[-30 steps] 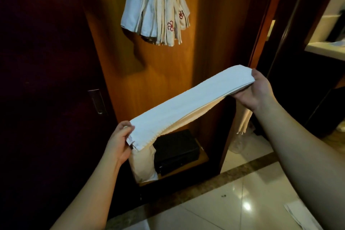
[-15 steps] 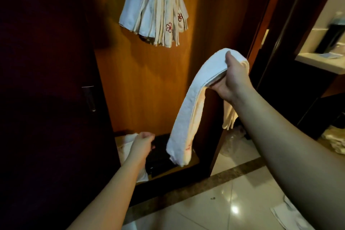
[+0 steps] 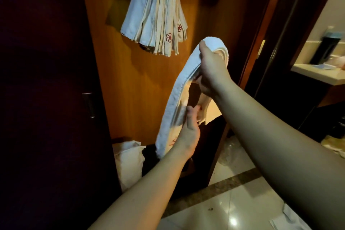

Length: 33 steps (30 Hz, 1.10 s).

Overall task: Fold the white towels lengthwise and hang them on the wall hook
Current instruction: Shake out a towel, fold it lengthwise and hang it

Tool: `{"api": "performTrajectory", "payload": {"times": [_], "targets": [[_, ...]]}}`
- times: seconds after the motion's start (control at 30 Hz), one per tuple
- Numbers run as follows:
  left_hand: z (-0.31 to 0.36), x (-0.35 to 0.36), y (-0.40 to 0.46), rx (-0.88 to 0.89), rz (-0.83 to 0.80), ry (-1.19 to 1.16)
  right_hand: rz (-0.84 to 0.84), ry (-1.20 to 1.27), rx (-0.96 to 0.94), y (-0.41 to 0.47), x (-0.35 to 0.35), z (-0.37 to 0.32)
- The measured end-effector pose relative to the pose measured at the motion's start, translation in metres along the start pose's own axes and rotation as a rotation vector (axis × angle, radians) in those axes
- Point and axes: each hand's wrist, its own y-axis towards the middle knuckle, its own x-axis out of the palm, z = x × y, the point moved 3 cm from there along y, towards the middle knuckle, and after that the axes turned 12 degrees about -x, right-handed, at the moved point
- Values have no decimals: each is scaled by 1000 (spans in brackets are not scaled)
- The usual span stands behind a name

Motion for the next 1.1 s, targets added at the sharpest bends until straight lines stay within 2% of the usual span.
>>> {"api": "performTrajectory", "payload": {"times": [0.07, 0.13, 0.27, 0.4, 0.53, 0.63, 0.7, 0.87, 0.97, 1.1], "targets": [[10, -6, 6, 156, 170, -71, 38, 133, 8, -1, -3, -12], [20, -8, 7, 170, 262, -60, 52, 213, 5, -3, -5, -19], [40, 1, 9, 45, 130, -108, 48, 286, 34, -9, -8, -16], [57, -1, 13, 47, 269, -205, 138, 258, 18, -7, -23, -7], [75, -2, -5, 95, 251, -557, 219, 151, -28, -8, -40, 2], [87, -14, -3, 78, 305, -736, 234, 58, -75, -9, -47, 18], [97, -20, -2, 103, 330, -709, 268, 102, -77, -10, -52, 22], [120, -39, 2, 167, 330, -411, 422, 354, -13, -4, -61, 18], [133, -57, 13, 175, 291, -182, 448, 470, 0, 3, -59, 13], [157, -79, 8, 207, 377, -82, 473, 656, 77, 10, -52, 5]]}}
